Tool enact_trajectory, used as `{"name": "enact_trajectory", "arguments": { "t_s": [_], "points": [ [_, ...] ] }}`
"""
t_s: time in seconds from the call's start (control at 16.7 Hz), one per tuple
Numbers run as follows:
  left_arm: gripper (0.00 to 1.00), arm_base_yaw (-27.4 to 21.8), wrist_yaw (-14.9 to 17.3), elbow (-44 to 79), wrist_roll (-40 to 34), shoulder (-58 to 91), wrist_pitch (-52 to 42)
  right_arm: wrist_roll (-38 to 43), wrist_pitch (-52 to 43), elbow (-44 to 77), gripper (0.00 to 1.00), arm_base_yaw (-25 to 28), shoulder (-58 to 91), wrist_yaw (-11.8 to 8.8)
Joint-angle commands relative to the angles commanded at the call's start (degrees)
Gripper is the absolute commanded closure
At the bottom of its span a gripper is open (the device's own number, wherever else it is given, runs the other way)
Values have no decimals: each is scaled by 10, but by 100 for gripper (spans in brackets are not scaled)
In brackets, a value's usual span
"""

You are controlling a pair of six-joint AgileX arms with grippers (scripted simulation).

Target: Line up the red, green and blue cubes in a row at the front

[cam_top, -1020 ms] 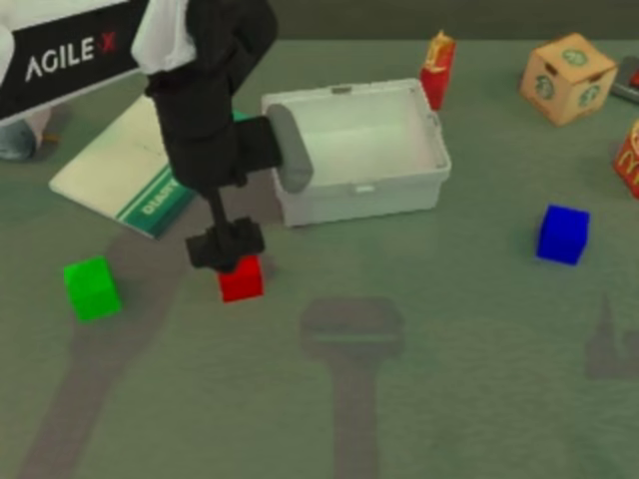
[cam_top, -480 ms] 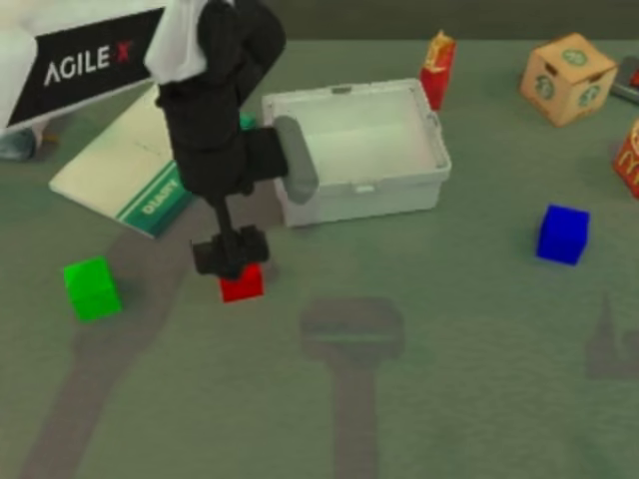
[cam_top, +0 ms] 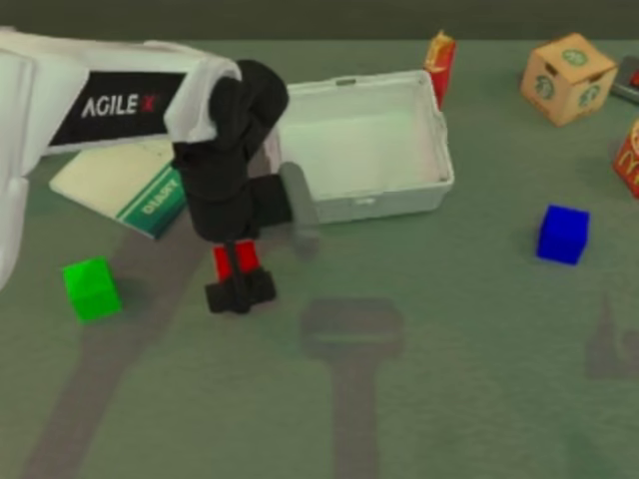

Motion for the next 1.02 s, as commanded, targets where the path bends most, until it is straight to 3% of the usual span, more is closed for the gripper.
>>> {"name": "enact_trajectory", "arguments": {
  "t_s": [0.18, 0.96, 1.02],
  "points": [
    [0, 0, 0, 0, 0, 0, 0, 0, 0, 0, 0, 0, 0, 0],
    [98, 0, 0, 0, 0, 0, 0, 0, 0, 0, 0, 0, 0, 0],
    [100, 0, 0, 0, 0, 0, 0, 0, 0, 0, 0, 0, 0, 0]
  ]
}}
